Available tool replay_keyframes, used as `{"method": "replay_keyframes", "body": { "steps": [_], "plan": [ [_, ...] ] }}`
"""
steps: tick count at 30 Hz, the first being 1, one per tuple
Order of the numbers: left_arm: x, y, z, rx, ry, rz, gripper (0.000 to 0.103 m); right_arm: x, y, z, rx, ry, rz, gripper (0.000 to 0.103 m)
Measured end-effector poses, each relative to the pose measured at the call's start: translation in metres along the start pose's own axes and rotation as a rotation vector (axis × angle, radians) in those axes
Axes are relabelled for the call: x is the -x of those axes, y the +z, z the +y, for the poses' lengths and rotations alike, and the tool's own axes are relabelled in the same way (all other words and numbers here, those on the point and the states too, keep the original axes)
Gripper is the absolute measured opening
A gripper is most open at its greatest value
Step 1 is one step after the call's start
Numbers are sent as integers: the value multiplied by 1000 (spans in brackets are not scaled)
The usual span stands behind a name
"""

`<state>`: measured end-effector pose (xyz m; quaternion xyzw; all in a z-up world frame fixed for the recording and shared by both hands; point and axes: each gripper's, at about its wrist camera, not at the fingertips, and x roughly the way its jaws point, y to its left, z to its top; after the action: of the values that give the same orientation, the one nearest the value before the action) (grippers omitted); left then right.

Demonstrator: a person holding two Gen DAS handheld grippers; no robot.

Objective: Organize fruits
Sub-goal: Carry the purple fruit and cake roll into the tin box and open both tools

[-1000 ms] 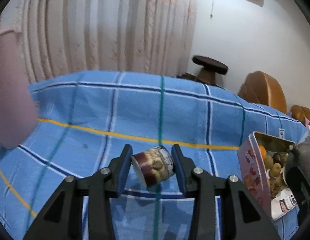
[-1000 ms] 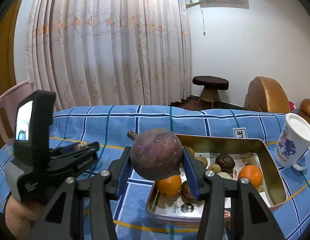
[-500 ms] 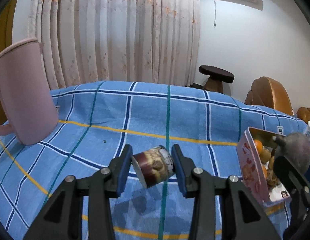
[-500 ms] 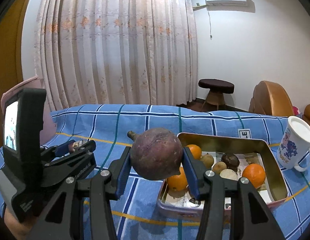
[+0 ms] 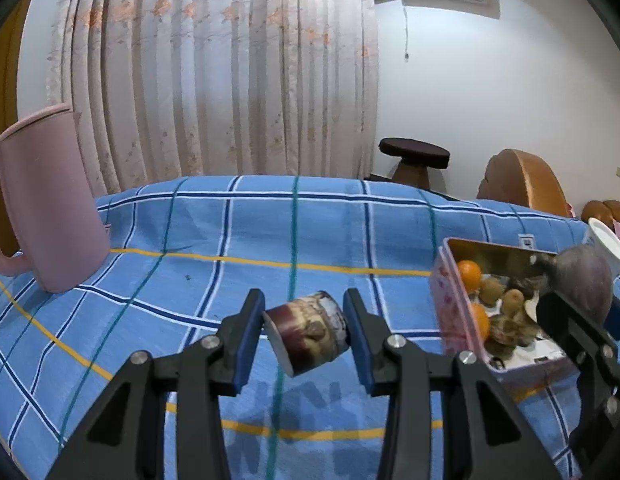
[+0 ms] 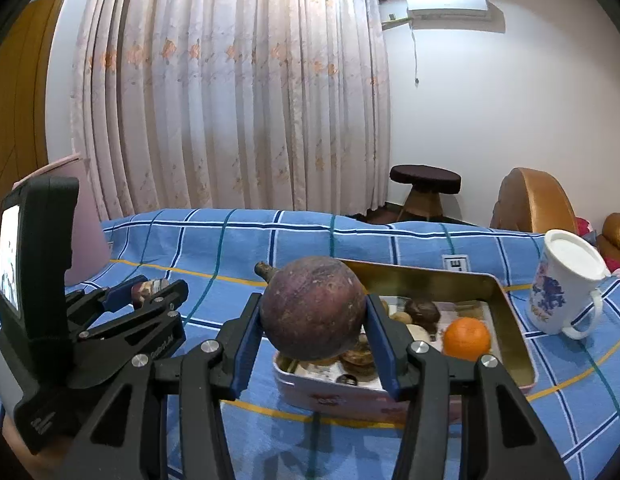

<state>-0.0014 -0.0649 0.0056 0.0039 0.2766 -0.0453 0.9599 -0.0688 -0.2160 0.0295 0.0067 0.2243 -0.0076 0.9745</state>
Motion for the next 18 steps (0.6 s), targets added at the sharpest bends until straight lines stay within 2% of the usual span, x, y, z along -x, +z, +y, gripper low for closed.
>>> {"method": "replay_keyframes", "body": {
  "steps": [8,13,18],
  "plan": [
    [7,-2,-22,-30,-32,-15,43,12,0,-31,-25,-29,-25,52],
    [16,4,-38,-22,-87,-42,43,16,4,-53,-46,-65,-39,52],
    [17,11,-72,-67,-146,-54,43,15,5,-85,-95,-130,-39,52]
  ]
}}
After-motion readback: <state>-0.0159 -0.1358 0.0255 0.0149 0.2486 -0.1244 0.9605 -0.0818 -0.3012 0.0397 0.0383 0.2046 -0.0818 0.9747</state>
